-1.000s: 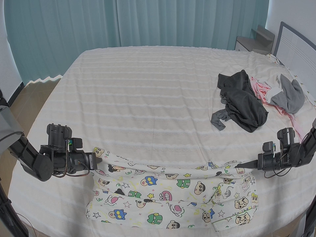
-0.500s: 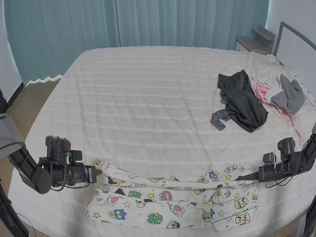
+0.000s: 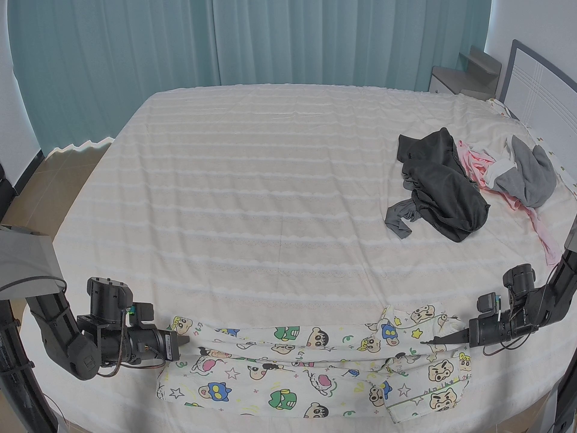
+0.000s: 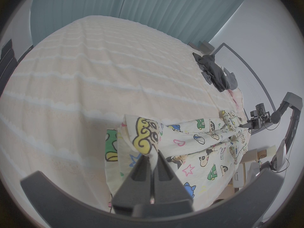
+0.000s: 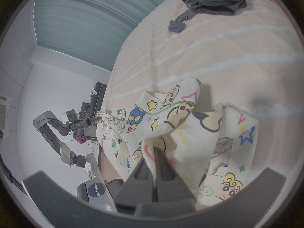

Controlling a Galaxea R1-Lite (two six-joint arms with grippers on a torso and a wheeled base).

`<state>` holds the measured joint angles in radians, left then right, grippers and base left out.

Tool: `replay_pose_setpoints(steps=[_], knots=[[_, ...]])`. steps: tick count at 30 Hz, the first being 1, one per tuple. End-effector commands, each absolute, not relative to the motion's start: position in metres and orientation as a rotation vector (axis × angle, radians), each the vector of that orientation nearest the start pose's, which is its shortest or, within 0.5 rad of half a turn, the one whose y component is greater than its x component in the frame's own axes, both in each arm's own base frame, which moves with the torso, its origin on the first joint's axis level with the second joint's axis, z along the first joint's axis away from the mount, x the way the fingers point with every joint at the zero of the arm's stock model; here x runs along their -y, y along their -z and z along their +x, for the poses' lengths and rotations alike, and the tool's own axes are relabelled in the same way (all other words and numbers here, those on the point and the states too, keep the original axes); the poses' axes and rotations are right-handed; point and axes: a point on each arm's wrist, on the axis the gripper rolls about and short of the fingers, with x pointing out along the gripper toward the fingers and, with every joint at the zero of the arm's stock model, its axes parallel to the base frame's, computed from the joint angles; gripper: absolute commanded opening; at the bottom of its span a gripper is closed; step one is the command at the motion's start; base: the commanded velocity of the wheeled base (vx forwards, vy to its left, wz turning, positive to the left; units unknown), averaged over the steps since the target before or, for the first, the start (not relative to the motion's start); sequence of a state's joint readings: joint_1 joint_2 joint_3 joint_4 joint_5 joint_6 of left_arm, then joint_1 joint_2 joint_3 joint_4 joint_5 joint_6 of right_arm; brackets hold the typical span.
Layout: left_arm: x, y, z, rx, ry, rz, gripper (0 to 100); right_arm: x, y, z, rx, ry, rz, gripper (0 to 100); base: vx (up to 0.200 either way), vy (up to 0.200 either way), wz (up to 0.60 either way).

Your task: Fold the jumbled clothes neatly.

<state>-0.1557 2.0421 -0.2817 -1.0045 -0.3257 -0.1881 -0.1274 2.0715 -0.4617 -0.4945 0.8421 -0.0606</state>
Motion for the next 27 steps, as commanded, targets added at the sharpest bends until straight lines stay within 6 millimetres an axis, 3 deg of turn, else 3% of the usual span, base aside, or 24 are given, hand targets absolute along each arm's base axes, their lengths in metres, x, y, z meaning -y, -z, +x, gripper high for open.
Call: replay_pose_setpoints(steps=[1,15,16,18,19,27], knots=[[0.045,0.007,0.240,-0.881,0.376,-0.246,0,0.016,0.011,0.252,-1.024,-0.658,0.491,0,0.000,0.000,0.00],[0.044,0.020,0.231,-0.937,0.394,-0.272,0,0.018,0.020,0.245,-1.055,-0.635,0.479,0,0.000,0.000,0.00],[0.044,0.021,0.230,-0.940,0.393,-0.272,100,0.018,0.020,0.245,-1.060,-0.624,0.471,0,0.000,0.000,0.00],[0.044,0.022,0.230,-0.947,0.392,-0.274,100,0.018,0.020,0.245,-1.064,-0.616,0.464,0,0.000,0.000,0.00],[0.044,0.022,0.229,-0.951,0.391,-0.274,100,0.018,0.020,0.245,-1.066,-0.610,0.459,100,0.000,0.000,0.00],[0.041,0.020,0.221,-0.962,0.379,-0.281,100,0.021,0.018,0.239,-1.060,-0.587,0.458,100,0.000,0.000,0.00]])
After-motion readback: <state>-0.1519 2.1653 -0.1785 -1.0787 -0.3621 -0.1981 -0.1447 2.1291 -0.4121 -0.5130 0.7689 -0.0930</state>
